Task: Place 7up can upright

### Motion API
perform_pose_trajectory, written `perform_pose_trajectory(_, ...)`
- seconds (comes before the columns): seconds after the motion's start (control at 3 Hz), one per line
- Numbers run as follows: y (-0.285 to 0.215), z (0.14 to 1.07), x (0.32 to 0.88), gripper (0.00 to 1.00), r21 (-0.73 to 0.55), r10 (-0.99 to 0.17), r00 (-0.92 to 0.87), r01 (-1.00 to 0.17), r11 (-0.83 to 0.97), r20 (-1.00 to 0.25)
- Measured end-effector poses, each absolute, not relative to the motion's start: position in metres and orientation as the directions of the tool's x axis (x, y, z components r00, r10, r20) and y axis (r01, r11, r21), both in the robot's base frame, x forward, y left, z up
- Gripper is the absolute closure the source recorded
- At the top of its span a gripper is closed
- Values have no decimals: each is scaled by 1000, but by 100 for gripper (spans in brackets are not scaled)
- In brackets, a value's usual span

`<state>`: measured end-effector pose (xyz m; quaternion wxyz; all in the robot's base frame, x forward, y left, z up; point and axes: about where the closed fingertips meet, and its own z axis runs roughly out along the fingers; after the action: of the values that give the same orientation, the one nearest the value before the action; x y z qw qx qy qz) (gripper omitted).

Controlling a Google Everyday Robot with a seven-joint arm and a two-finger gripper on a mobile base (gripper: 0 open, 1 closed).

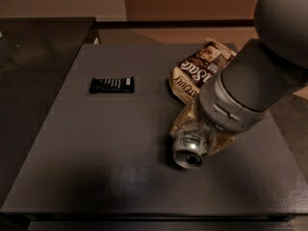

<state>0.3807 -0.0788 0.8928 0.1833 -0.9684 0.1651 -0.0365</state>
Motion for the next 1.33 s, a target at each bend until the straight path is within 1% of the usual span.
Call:
perform_pose_trajectory(0.33,-68,896,384,100,-434,-438,899,-399,-808,-13)
perform_pose_trajectory(1.0,-51,905,390,100,-493,-618,785,-558,-668,-52)
perform_pose_trajectory(1.33,-44,913,389,100,-524,-659,746,-601,-604,-95)
